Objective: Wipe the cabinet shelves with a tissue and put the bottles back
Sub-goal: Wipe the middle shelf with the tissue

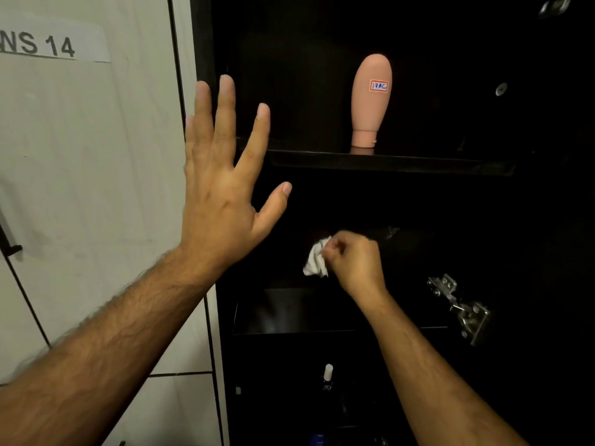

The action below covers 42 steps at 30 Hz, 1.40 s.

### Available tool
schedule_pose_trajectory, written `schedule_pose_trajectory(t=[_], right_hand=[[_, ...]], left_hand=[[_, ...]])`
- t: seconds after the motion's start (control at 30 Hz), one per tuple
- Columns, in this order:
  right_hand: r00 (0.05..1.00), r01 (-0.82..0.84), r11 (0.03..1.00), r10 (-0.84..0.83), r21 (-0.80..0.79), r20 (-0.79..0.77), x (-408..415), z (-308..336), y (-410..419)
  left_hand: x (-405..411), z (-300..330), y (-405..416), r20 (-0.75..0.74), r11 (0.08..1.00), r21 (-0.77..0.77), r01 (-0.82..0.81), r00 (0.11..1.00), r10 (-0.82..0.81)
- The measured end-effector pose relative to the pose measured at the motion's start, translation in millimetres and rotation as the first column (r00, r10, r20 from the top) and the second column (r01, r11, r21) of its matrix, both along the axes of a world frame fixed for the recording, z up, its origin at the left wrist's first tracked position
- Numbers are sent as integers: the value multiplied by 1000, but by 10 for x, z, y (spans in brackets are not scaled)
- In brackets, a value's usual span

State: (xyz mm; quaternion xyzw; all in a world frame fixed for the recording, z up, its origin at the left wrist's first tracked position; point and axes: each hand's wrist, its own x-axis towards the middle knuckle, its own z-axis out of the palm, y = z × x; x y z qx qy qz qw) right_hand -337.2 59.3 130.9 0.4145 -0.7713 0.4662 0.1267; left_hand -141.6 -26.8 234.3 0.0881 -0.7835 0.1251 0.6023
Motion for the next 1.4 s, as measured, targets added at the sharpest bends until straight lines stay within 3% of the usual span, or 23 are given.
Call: schedule_pose_trajectory(t=[0.17, 0.27, 0.53, 0.63, 0.73, 0.87, 1.0, 1.07, 1.17, 1.27, 1.4], right_hand=[[986, -18, 905, 87, -425, 144, -142, 740, -90], [991, 16, 846, 59, -533, 122, -152, 793, -75], [999, 33, 997, -34, -70, -15, -165, -149, 155], [997, 69, 986, -64, 154, -38, -169, -372, 245], [998, 54, 977, -46, 208, -43, -186, -295, 246], [998, 52, 991, -47, -121, 39, -263, 227, 187], [990, 71, 854, 3, -516, 140, -340, 780, 93], [993, 69, 827, -7, -558, 114, -337, 782, 89], [995, 101, 914, -100, -394, 24, -282, 410, 158], [993, 103, 974, -90, -199, 74, -227, -147, 283], [988, 127, 987, -136, 102, 80, -246, -429, 359]], left_hand=[[-65, 11, 68, 14, 999, -13, -29, 999, 29], [-100, -2, 91, 34, 999, -24, -27, 999, 28], [-231, 27, 183, 60, 999, -38, -11, 998, 13], [-300, 49, 236, 71, 998, -57, -1, 997, 5], [-345, 95, 273, 75, 998, -70, 1, 997, 4], [-380, 120, 286, 89, 996, -79, -48, 995, 55], [-400, 68, 277, 126, 980, -108, -166, 976, 179], [-404, 44, 269, 140, 970, -126, -209, 964, 226], [-405, 28, 255, 143, 959, -145, -242, 954, 263], [-414, 4, 272, 149, 957, -143, -251, 951, 272], [-422, -1, 316, 128, 967, -107, -233, 961, 245]])
